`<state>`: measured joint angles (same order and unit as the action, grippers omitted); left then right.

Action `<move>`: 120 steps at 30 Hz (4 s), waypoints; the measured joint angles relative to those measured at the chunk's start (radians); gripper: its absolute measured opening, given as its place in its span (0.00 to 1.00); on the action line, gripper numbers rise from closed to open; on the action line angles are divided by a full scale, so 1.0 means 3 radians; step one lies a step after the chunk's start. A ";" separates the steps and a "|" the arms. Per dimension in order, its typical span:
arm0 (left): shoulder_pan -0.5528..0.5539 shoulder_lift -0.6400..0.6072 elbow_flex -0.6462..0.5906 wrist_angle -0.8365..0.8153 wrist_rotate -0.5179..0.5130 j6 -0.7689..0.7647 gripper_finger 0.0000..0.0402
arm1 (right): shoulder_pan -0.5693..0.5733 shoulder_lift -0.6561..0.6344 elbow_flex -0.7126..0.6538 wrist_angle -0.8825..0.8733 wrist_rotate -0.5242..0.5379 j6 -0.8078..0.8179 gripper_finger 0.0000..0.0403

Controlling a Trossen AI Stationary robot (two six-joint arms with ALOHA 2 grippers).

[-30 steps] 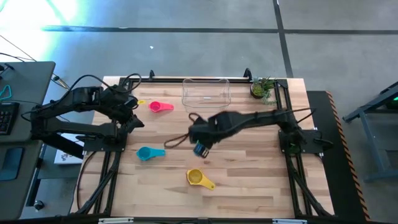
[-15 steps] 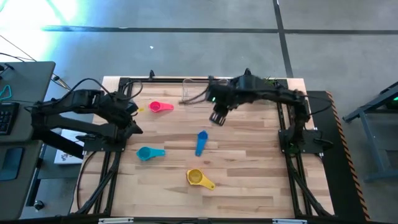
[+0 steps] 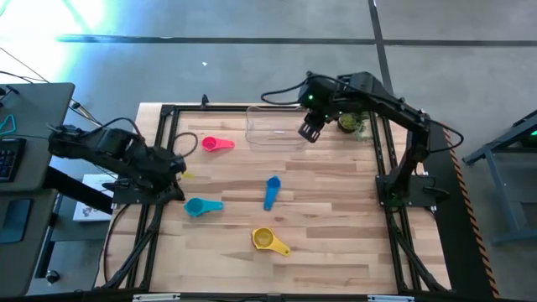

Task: Nest measuring cups in basket
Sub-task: Stack the light blue measuring cup in the yellow measuring cup

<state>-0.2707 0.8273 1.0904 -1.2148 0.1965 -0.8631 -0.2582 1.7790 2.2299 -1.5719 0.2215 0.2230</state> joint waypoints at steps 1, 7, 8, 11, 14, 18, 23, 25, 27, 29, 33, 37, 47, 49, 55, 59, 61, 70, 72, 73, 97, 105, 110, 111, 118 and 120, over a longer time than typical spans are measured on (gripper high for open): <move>-0.0072 0.0028 0.0000 -0.0002 -0.0012 -0.0003 0.22 | -0.0025 -0.0010 0.0000 0.0000 -0.0030 -0.0002 0.29; -0.0502 0.0264 -0.0001 -0.0001 -0.0212 0.0011 0.22 | -0.0115 -0.0024 0.0000 0.0002 -0.0126 -0.0038 0.29; -0.0569 0.0309 -0.0001 -0.0001 -0.0258 0.0034 0.22 | -0.0122 -0.0024 0.0000 0.0001 -0.0126 -0.0050 0.29; -0.0758 0.0443 -0.0001 -0.0001 -0.0429 0.0119 0.22 | -0.0123 -0.0024 0.0000 0.0001 -0.0126 -0.0050 0.29; -0.0929 0.0555 -0.0003 -0.0001 -0.0590 0.0194 0.22 | -0.0123 -0.0024 0.0000 0.0002 -0.0126 -0.0031 0.29; -0.1128 0.0716 -0.0003 -0.0001 -0.0724 0.0338 0.22 | -0.0122 -0.0024 0.0000 0.0003 -0.0126 0.0013 0.29; -0.1346 0.0918 -0.0003 -0.0003 -0.0943 0.0583 0.22 | -0.0122 -0.0024 0.0000 0.0003 -0.0126 0.0073 0.29; -0.1416 0.0967 -0.0047 0.0016 -0.1064 0.0617 0.22 | -0.0119 -0.0024 0.0000 0.0003 -0.0126 0.0103 0.29; -0.1478 0.0987 -0.0145 -0.0004 -0.1125 0.0617 0.22 | -0.0119 -0.0024 0.0000 0.0003 -0.0126 0.0131 0.29; -0.1528 0.0992 -0.0264 0.0004 -0.1124 0.0574 0.22 | -0.0119 -0.0024 0.0000 0.0003 -0.0126 0.0150 0.29; -0.1614 0.0962 -0.0497 0.0026 -0.1118 0.0449 0.22 | -0.0119 -0.0024 0.0000 0.0003 -0.0126 0.0164 0.29; -0.1662 0.0945 -0.0675 0.0146 -0.1112 0.0491 0.22 | -0.0119 -0.0024 0.0000 0.0003 -0.0126 0.0181 0.29; -0.1661 0.0945 -0.1117 0.0630 -0.1148 0.0795 0.22 | -0.0119 -0.0023 0.0000 0.0003 -0.0125 0.0303 0.29; -0.1661 0.0945 -0.1184 0.0671 -0.1187 0.0790 0.22 | -0.0119 -0.0023 0.0000 0.0003 -0.0125 0.0303 0.29; -0.1648 0.0945 -0.1367 0.0823 -0.1219 0.0825 0.22 | -0.0119 -0.0021 0.0000 0.0004 -0.0125 0.0312 0.29; -0.1644 0.0951 -0.1447 0.0875 -0.1271 0.0824 0.22 | -0.0119 -0.0021 0.0000 0.0007 -0.0123 0.0313 0.29; -0.1624 0.0952 -0.1501 0.0939 -0.1275 0.0823 0.22 | -0.0119 -0.0021 0.0000 0.0018 -0.0123 0.0313 0.29; -0.1456 0.0952 -0.1625 0.1216 -0.1276 0.1061 0.22 | -0.0119 -0.0020 0.0000 0.0040 -0.0123 0.0313 0.29; -0.1426 0.0952 -0.1625 0.1220 -0.1271 0.1143 0.22 | -0.0119 -0.0020 0.0000 0.0041 -0.0123 0.0314 0.29; -0.1409 0.0952 -0.1625 0.1224 -0.1249 0.1171 0.22 | -0.0119 -0.0020 0.0000 0.0041 -0.0123 0.0314 0.29; -0.1390 0.1509 -0.1625 0.1267 -0.1213 0.1251 0.22 | -0.0119 -0.0020 0.0000 0.0042 -0.0123 0.0313 0.29; -0.1390 0.1571 -0.1625 0.1327 -0.1212 0.1254 0.17 | -0.0119 -0.0020 0.0000 0.0042 -0.0123 0.0313 0.29; -0.1390 0.1573 -0.1625 0.1401 -0.1212 0.1266 0.05 | -0.0119 -0.0020 0.0000 0.0042 -0.0123 0.0313 0.29; -0.1390 0.1573 -0.1625 0.1416 -0.1211 0.1265 0.03 | -0.0119 -0.0020 0.0000 0.0042 -0.0123 0.0314 0.29; -0.1390 0.1575 -0.1609 0.1413 -0.1208 0.1261 0.03 | -0.0119 -0.0020 0.0000 0.0042 -0.0129 0.0316 0.29; -0.1390 0.1577 -0.1542 0.1346 -0.1202 0.1300 0.02 | -0.0119 -0.0020 0.0000 0.0042 -0.0141 0.0388 0.29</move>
<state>-0.6876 1.3003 0.6277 -0.8110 -0.1641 -0.4729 -0.2939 1.7729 2.2299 -1.5593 0.1791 0.3393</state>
